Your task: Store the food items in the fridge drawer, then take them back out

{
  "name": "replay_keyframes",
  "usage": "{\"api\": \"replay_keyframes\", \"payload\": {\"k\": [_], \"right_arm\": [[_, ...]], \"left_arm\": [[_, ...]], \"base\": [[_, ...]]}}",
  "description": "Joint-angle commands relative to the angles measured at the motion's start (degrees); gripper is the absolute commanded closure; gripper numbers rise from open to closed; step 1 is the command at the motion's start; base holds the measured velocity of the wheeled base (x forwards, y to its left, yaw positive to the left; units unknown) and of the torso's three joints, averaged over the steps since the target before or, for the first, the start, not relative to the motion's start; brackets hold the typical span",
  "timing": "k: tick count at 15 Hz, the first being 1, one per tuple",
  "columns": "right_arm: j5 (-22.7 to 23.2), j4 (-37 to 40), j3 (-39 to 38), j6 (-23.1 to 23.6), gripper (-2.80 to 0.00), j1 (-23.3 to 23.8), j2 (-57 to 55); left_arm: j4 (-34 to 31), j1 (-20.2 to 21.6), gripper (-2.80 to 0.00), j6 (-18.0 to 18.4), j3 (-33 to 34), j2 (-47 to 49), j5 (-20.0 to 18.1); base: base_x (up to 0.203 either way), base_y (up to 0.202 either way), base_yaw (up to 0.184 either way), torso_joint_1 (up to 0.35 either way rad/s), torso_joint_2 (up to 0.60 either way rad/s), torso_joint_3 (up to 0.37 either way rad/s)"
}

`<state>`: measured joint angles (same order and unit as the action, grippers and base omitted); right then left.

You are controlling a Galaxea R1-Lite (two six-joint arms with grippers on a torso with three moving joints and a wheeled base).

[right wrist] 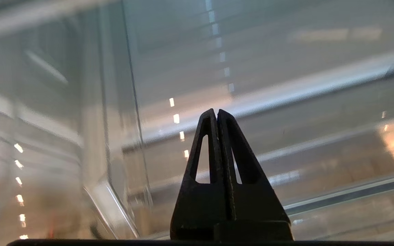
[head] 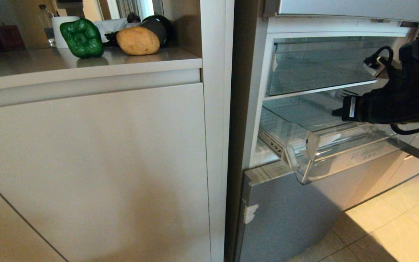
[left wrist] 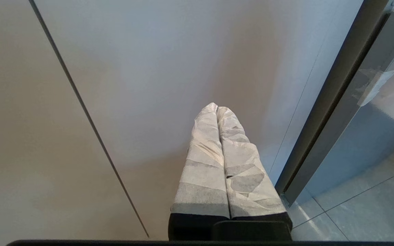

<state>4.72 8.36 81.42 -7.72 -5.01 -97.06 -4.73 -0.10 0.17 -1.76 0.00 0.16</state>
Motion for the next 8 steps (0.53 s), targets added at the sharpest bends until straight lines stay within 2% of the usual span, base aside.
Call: {"api": "replay_keyframes", "payload": {"k": [1,4,8], "right_arm": [[0.03,5.92,2.52,0.06,0.00,-0.08,-0.62],[-0.68,17.08,7.68,0.31,0.00,-0.08,0.91],[-4.83,28.74,11.28,1.83,0.00,-0.09,4.92]], "left_arm": [[-0.02,0.01,0.00,-0.08,0.00,0.00,0.02],[-0.02,0.01,0.00,-0.03,0.00,0.00,0.02],[-0.02,0.01,0.00,-0.08,0.00,0.00,0.02]], "base": [[0.000,0.000,0.000,0.000,0.00,0.000],[0.000,0.000,0.000,0.000,0.00,0.000],[0.000,0.000,0.000,0.000,0.00,0.000]]}}
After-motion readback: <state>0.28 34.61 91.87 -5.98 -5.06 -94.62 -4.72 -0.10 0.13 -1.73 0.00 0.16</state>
